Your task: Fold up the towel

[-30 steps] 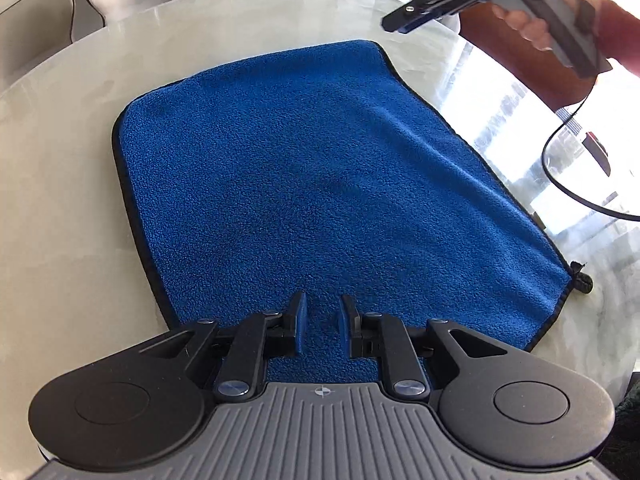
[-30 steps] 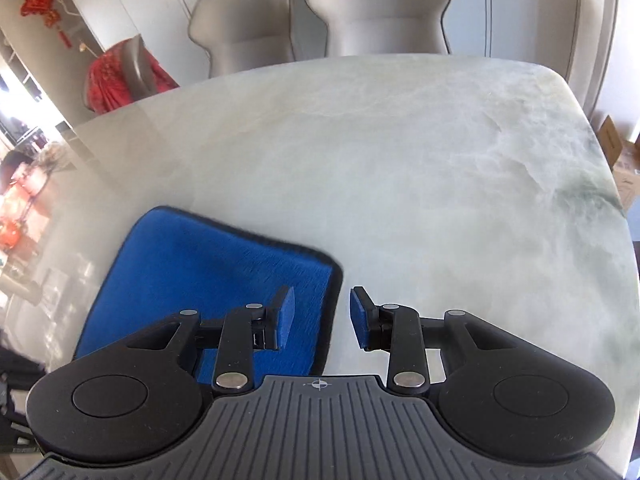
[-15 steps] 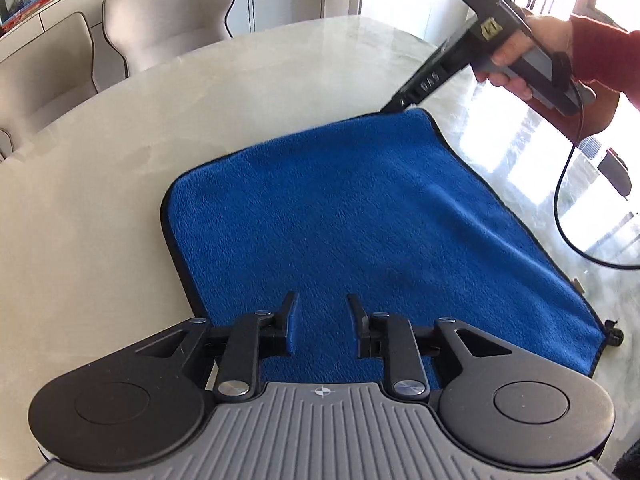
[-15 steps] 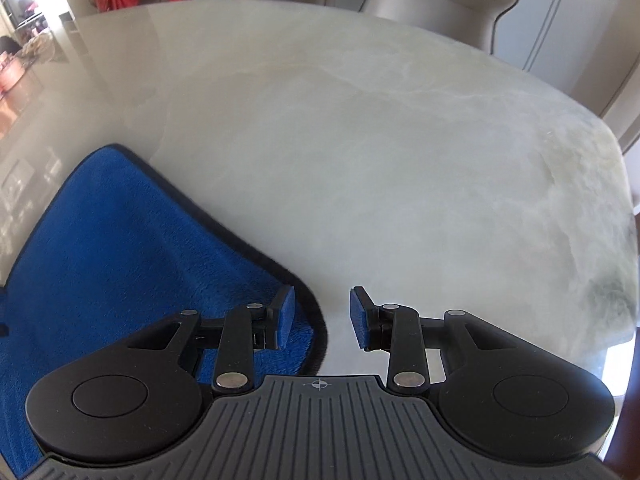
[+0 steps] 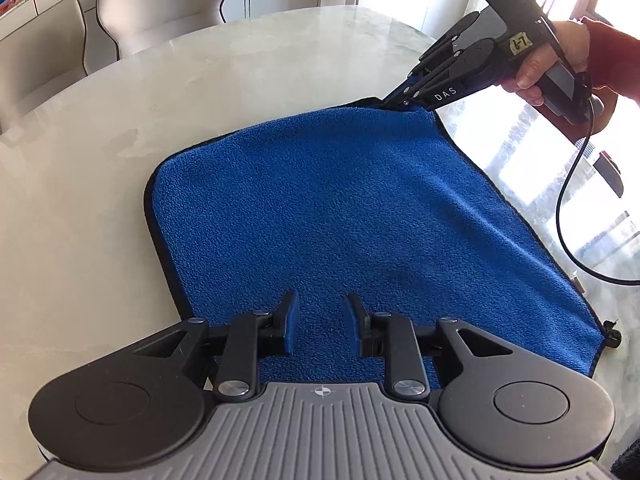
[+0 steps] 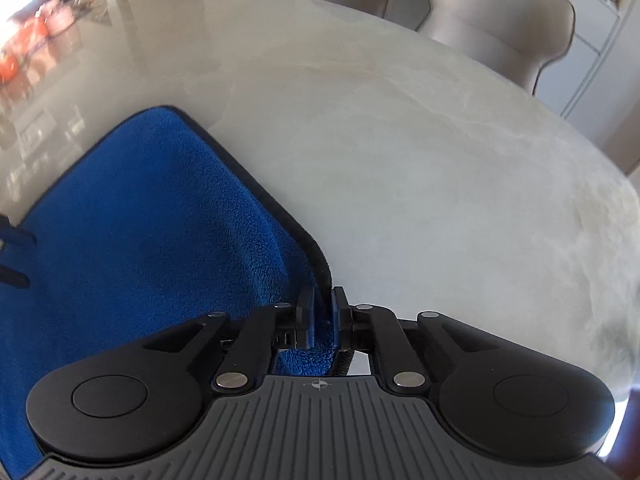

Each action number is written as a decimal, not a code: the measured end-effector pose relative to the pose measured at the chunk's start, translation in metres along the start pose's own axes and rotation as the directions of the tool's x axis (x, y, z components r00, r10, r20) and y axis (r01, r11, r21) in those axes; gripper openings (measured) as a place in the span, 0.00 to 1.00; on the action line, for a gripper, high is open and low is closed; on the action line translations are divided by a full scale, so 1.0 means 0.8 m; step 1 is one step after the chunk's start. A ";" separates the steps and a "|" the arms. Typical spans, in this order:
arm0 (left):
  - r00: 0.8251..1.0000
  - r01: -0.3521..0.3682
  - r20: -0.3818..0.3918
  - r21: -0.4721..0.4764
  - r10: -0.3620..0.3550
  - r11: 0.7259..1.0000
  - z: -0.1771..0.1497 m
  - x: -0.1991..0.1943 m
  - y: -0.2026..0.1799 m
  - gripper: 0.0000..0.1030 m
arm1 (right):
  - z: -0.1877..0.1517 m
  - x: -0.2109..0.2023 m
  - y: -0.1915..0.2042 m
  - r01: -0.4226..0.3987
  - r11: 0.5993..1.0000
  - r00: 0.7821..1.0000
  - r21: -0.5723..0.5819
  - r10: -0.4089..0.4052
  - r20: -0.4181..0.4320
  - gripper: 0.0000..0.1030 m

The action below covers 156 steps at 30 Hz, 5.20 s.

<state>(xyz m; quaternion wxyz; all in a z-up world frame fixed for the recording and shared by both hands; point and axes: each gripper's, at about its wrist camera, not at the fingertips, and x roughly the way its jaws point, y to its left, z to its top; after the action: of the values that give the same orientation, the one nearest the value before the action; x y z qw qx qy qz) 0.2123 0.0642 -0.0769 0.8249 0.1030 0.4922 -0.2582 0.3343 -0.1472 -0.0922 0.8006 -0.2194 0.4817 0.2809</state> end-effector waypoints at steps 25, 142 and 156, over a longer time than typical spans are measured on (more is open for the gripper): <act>0.999 0.041 -0.026 -0.029 -0.042 0.999 -0.061 -0.020 -0.045 0.33 | -0.093 -0.093 0.114 -0.164 0.975 0.986 0.150 0.163 0.013 0.29; 0.961 -0.210 0.146 -0.178 0.236 0.961 -0.034 -0.084 -0.028 0.10 | -0.159 -0.185 0.080 -0.017 0.883 0.941 0.470 -0.145 0.306 0.12; 0.962 -0.231 0.096 -0.202 0.254 0.952 0.065 -0.015 0.051 0.10 | -0.064 -0.097 -0.009 0.002 0.889 0.948 0.458 -0.147 0.281 0.12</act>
<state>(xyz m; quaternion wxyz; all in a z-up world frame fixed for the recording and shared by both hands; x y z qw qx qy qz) 0.2688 0.0806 -0.0445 0.8846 0.0680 0.4474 -0.1127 0.2768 -0.2032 -0.0449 0.9049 0.0009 0.3941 0.1607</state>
